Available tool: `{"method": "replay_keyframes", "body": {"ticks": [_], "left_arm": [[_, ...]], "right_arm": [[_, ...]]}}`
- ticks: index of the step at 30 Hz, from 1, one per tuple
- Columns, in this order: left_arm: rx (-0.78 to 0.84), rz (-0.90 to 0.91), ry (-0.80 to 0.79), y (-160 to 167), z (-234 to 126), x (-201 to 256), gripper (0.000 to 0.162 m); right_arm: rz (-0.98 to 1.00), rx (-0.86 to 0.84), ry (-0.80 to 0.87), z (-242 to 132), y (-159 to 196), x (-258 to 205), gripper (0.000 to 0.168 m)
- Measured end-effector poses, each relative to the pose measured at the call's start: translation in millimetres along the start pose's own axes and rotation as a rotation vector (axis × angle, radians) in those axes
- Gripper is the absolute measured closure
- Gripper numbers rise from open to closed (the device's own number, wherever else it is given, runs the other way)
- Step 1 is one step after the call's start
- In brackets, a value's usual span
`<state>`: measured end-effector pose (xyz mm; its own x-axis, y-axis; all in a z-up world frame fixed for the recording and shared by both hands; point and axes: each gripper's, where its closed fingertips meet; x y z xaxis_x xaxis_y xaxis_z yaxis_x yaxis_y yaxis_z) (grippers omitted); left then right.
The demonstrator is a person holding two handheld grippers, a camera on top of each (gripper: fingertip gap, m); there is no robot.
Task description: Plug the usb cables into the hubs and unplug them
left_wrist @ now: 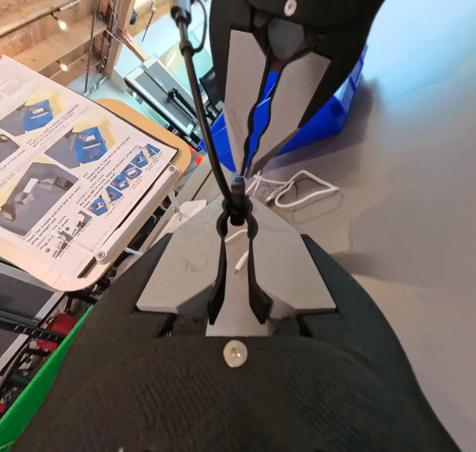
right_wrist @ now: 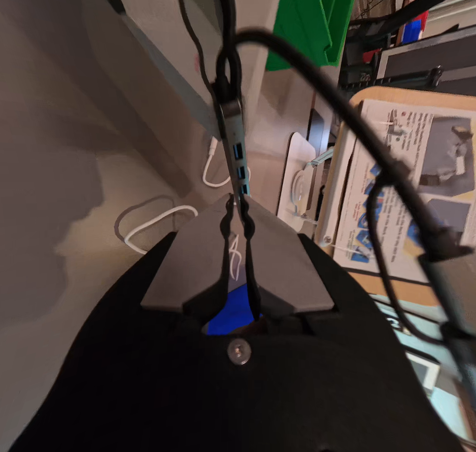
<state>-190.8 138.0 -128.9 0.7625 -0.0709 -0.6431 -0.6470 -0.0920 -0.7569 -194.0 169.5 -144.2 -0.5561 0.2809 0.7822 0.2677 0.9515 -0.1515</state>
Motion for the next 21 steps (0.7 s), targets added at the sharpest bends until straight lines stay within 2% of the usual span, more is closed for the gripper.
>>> {"method": "replay_keyframes", "body": {"ticks": [5, 8, 9, 13, 17, 21], "left_arm": [[0.064, 0.028, 0.032, -11.6, -2.3, 9.0, 0.155], [0.122, 0.000, 0.076, -20.4, -6.1, 14.2, 0.155], [0.140, -0.004, 0.087, -22.8, -7.5, 15.5, 0.155], [0.151, -0.009, 0.084, -22.0, -7.5, 16.9, 0.155], [0.096, 0.024, 0.004, -12.7, 1.0, 13.3, 0.148], [0.084, 0.023, 0.027, -12.1, 5.2, 21.3, 0.147]], "right_arm": [[0.095, 0.038, -0.043, -1.8, 14.8, -6.9, 0.142], [0.115, 0.066, -0.032, -1.3, 18.3, -5.4, 0.140], [0.117, 0.087, -0.029, -1.4, 16.9, -5.4, 0.140], [0.095, 0.091, -0.063, -1.3, 17.0, -11.3, 0.159], [0.051, -0.001, -0.108, 3.2, 25.3, -17.8, 0.160], [0.008, -0.017, -0.163, 7.5, 17.2, -26.5, 0.160]]}}
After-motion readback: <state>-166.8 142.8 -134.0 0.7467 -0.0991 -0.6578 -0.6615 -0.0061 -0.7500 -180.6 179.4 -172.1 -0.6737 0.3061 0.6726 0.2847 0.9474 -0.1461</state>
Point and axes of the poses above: each gripper's, where its closed fingertips meet, z out along the fingers, y out of its underside, x = y × z across the jaws, and after that the axes turned 2 degrees about -x, right-handed
